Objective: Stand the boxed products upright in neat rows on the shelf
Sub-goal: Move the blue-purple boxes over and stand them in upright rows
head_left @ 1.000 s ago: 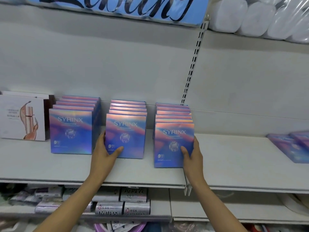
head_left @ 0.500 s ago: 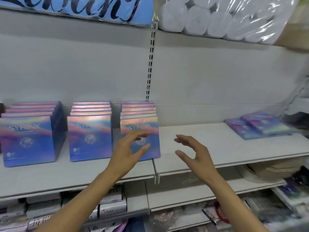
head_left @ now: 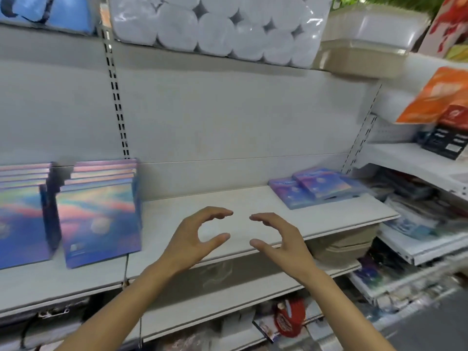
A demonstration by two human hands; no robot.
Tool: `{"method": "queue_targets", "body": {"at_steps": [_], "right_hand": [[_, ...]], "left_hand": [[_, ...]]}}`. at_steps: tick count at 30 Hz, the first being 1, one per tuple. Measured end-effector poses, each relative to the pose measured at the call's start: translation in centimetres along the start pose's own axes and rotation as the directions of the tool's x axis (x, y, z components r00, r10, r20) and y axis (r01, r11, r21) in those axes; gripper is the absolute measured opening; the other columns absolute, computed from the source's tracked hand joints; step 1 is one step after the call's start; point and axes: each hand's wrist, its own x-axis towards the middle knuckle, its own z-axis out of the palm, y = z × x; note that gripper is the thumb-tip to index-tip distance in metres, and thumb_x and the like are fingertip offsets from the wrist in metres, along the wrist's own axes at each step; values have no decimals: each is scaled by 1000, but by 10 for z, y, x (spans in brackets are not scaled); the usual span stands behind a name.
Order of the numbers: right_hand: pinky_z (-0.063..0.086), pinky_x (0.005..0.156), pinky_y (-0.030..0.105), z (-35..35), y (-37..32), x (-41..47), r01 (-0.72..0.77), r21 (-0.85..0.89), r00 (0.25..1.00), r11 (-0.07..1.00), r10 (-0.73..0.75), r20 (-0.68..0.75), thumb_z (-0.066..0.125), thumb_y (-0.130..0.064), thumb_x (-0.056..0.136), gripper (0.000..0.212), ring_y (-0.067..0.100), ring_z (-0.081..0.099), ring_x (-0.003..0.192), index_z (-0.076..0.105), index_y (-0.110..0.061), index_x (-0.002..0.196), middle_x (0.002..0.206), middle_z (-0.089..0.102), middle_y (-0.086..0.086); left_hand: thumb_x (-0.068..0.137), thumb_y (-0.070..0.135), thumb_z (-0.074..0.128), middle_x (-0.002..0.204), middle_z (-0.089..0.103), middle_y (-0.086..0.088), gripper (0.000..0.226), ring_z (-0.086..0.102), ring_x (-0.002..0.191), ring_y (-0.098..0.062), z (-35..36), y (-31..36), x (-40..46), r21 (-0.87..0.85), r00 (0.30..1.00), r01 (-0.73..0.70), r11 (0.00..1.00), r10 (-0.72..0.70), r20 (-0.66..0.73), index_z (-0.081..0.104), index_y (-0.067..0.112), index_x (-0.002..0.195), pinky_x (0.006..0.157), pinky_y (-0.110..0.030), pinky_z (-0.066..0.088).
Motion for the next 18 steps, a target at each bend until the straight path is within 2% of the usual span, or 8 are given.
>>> {"method": "queue_targets", "body": {"at_steps": [5, 9, 14, 18], "right_hand": [[44, 93, 15, -55, 47, -7, -46, -19, 999, 999, 46, 21, 74, -33, 89, 40, -4, 49, 124, 60, -37, 126, 129, 58, -25], [39, 103, 18, -89, 88, -10, -57, -51, 998, 997, 59, 37, 73, -34, 90, 40, -1, 50, 126, 60, -36, 128, 131, 59, -21], [37, 100, 12, -120, 134, 3, -113, -80, 993, 990, 114, 9, 71, -37, 91, 39, -7, 49, 124, 59, -37, 128, 130, 58, -24], [38, 109, 22, -136, 173, 38, -158, -147, 987, 976, 157, -18, 66, -46, 92, 42, -3, 48, 128, 58, -35, 132, 136, 55, -21]], "left_hand": [[91, 25, 75, 130, 64, 15, 36, 60, 123, -13, 60, 15, 26, -66, 998, 68, 996, -67, 17, 65, 33, 124, 111, -37, 45], [91, 23, 75, 131, 65, 15, 35, 60, 124, -11, 99, 21, 46, -116, 992, 125, 985, -119, 50, 65, 31, 124, 113, -38, 43], [91, 27, 74, 131, 64, 19, 36, 58, 125, -7, 134, 10, 84, -99, 983, 171, 980, -163, 86, 64, 34, 125, 113, -35, 41], [90, 34, 75, 132, 60, 24, 40, 57, 124, -1, 156, -10, 131, -51, 976, 190, 981, -183, 123, 61, 37, 127, 113, -31, 41]]}}
